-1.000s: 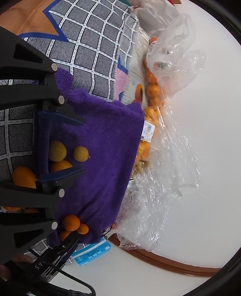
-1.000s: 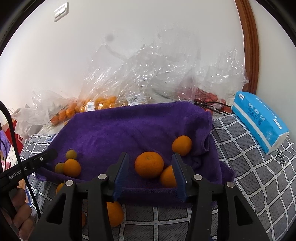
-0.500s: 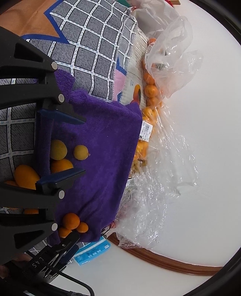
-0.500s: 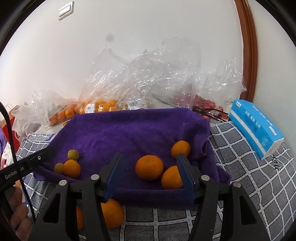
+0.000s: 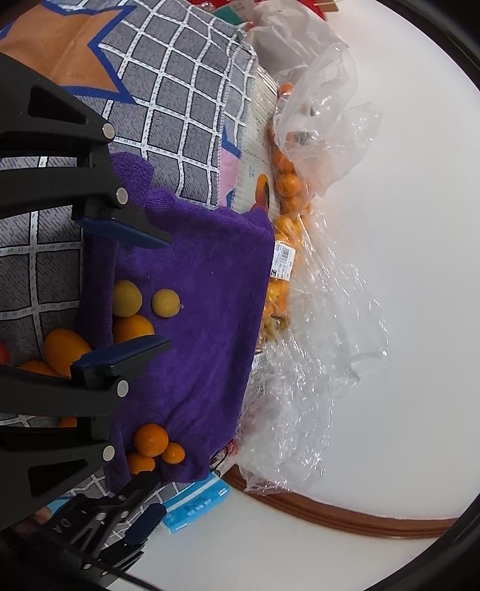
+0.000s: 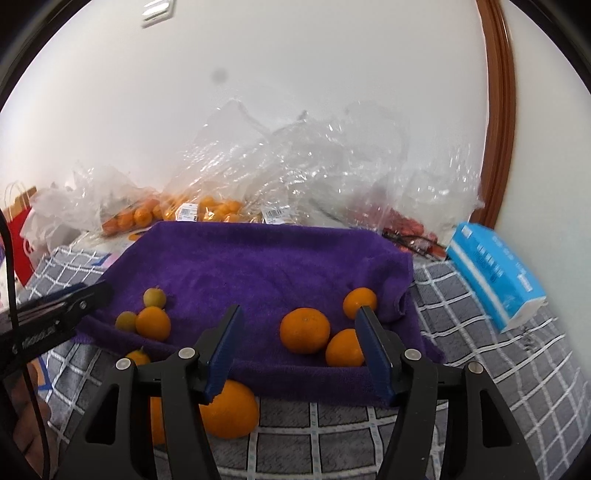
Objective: Organize fruits
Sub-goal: 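Withdraw both open grippers back toward the remaining oranges, then grasp a large orange with the right gripper while the left grasps another orange, then lift both held oranges toward the purple towel, then carry both held oranges over the purple towel, then lower both oranges onto the towel beside the other fruits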
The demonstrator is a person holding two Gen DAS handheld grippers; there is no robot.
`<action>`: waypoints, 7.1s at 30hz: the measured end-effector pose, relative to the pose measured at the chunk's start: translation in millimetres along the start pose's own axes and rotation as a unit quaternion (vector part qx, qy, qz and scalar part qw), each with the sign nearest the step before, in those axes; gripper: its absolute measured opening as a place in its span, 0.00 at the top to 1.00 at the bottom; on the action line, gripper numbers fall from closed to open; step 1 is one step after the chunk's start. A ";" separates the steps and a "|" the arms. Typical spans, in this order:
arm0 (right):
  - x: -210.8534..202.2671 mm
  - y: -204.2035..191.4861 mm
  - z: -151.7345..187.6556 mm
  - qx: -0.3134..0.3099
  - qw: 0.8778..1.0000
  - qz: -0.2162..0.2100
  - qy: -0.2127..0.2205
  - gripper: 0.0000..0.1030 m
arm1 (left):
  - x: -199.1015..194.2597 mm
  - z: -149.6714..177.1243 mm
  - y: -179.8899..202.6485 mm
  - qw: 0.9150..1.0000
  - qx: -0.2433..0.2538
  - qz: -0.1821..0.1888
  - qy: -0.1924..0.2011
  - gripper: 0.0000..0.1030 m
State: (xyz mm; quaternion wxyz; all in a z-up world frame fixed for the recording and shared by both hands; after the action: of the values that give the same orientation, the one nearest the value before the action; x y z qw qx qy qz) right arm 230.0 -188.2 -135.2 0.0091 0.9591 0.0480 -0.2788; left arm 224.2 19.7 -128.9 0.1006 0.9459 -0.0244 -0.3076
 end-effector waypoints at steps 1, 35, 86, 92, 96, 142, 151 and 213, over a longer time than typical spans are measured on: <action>-2.6 -1.2 0.6 0.000 1.000 0.002 -0.001 0.40 | -1.7 -1.5 -0.2 1.000 0.002 -0.001 0.000 0.55; 3.0 3.5 39.6 0.041 0.991 -0.062 -0.110 0.58 | 0.1 34.3 1.1 0.988 0.014 0.080 -0.133 0.51; -6.7 46.0 44.5 0.081 0.991 -0.080 -0.067 0.58 | -26.5 45.6 -18.2 0.999 0.027 0.029 -0.035 0.71; -11.0 45.1 43.8 0.078 0.991 -0.089 -0.057 0.58 | -38.6 45.6 -10.5 0.999 0.039 0.031 -0.002 0.71; -15.6 44.3 43.4 0.078 0.992 -0.091 -0.046 0.58 | -38.8 44.0 -13.7 0.999 0.030 0.025 -0.001 0.71; -18.0 40.3 41.7 0.066 0.993 -0.090 -0.036 0.58 | -37.2 41.2 -21.5 1.000 0.002 0.018 0.005 0.71; -18.6 39.9 41.9 0.065 0.993 -0.089 -0.036 0.58 | -37.8 40.2 -22.6 1.000 0.000 0.018 0.006 0.71; 23.9 37.4 -45.7 0.074 0.994 -0.078 -0.009 0.58 | 22.8 -36.3 -11.9 0.998 -0.054 0.033 -0.010 0.71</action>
State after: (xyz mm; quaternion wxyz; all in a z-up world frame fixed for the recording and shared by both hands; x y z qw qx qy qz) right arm 278.1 -221.3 -109.8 -0.0827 0.9480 0.1018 -0.2898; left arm 263.8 35.3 -115.8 0.1614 0.9346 -0.0403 -0.3143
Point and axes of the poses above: each gripper's, at about its wrist camera, not at the fingertips, and x roughly the way its jaws point, y to its right, z to its underside, the point moved 1 cm from there along x, roughly the way its jaws point, and after that the axes turned 1 degree about x, right-handed, at the moved point
